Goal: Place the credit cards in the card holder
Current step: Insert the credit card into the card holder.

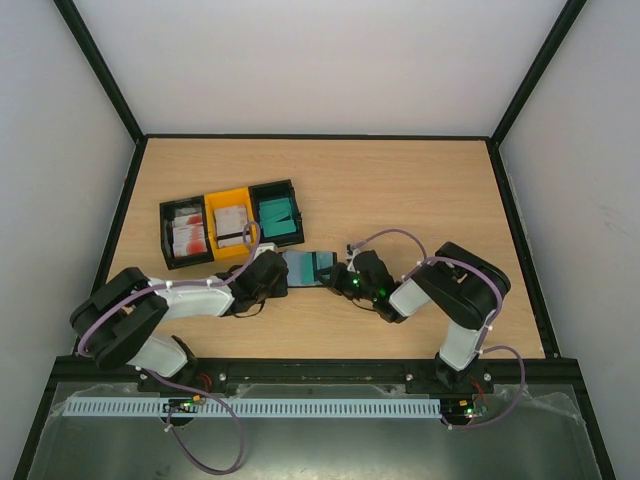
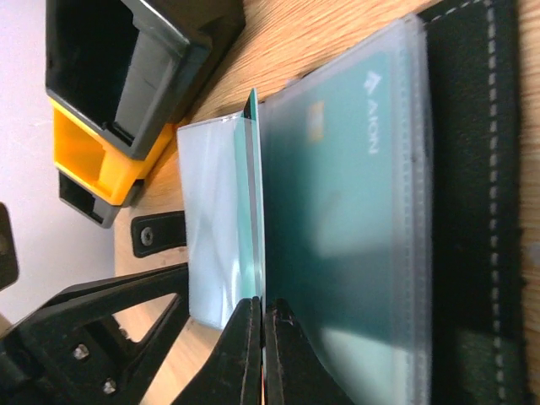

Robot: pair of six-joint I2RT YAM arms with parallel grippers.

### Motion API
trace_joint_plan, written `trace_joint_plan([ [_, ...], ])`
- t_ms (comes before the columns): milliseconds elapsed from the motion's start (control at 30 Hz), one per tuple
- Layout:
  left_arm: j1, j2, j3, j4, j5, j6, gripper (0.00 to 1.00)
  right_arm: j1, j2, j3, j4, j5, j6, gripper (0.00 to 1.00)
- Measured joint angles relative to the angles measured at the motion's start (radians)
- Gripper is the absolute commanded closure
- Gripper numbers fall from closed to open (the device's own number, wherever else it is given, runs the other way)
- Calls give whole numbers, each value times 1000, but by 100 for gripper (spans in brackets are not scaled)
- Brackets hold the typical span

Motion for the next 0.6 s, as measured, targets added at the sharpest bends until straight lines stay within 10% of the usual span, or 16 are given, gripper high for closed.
trace_joint_plan([
  [600, 0, -14, -10, -5, 3, 8, 84, 5, 9, 46, -75, 114, -119, 98],
])
